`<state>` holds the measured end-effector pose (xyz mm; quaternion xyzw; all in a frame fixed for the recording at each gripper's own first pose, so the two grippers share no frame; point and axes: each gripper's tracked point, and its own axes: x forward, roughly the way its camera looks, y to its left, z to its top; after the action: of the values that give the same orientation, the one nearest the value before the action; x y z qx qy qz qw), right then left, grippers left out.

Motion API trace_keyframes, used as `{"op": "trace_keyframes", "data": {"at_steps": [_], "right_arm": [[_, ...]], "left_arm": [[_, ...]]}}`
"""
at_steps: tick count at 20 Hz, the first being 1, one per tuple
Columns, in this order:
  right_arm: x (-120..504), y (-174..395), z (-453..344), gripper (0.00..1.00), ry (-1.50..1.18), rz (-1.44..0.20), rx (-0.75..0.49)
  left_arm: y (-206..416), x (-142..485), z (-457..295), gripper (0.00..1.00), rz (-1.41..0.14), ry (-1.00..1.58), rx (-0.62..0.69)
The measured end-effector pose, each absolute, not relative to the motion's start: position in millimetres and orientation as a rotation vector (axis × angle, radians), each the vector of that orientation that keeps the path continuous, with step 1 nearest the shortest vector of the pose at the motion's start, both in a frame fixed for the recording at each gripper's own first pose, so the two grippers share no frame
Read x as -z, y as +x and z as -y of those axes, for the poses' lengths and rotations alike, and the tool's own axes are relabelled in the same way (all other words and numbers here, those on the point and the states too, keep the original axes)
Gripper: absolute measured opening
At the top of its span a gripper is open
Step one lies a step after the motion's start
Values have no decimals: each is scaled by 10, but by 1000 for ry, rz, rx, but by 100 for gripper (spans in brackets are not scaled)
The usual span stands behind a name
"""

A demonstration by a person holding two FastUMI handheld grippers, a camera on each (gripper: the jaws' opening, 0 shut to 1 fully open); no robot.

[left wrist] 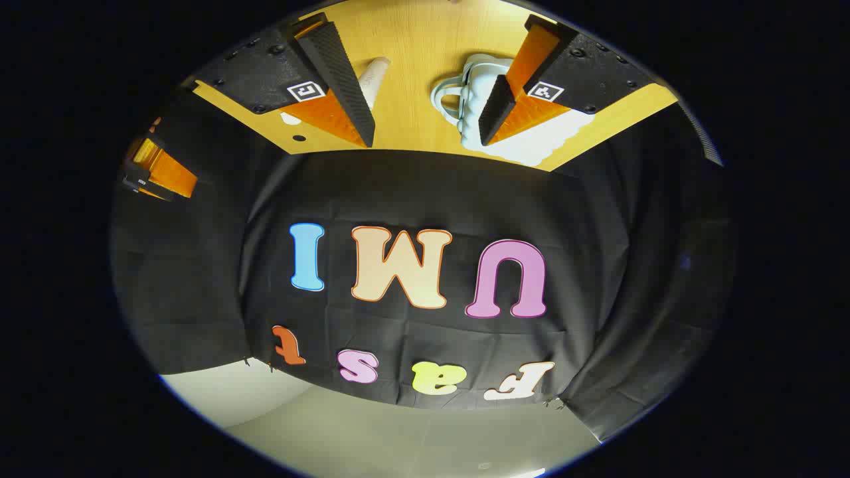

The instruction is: First open the suitcase, pack the skin care products into it, and then close the suitcase.

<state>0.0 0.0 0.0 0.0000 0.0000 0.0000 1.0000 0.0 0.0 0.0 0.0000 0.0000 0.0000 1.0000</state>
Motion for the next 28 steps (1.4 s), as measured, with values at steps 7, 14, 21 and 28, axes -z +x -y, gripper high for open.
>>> {"op": "trace_keyframes", "data": {"at_steps": [7, 14, 21, 28], "right_arm": [[32, 8, -30, 99, 1, -10, -8], [102, 20, -80, 99, -2, -29, -21], [163, 75, -115, 99, -6, -41, -36], [313, 185, -84, 99, -4, -79, -33]], "left_arm": [[-15, 26, -9, 94, -10, -7, -4], [-13, 35, -46, 94, -16, -3, -13], [-3, 134, -27, 94, -63, -3, 10], [53, 402, -8, 93, -214, 65, 101]]}}
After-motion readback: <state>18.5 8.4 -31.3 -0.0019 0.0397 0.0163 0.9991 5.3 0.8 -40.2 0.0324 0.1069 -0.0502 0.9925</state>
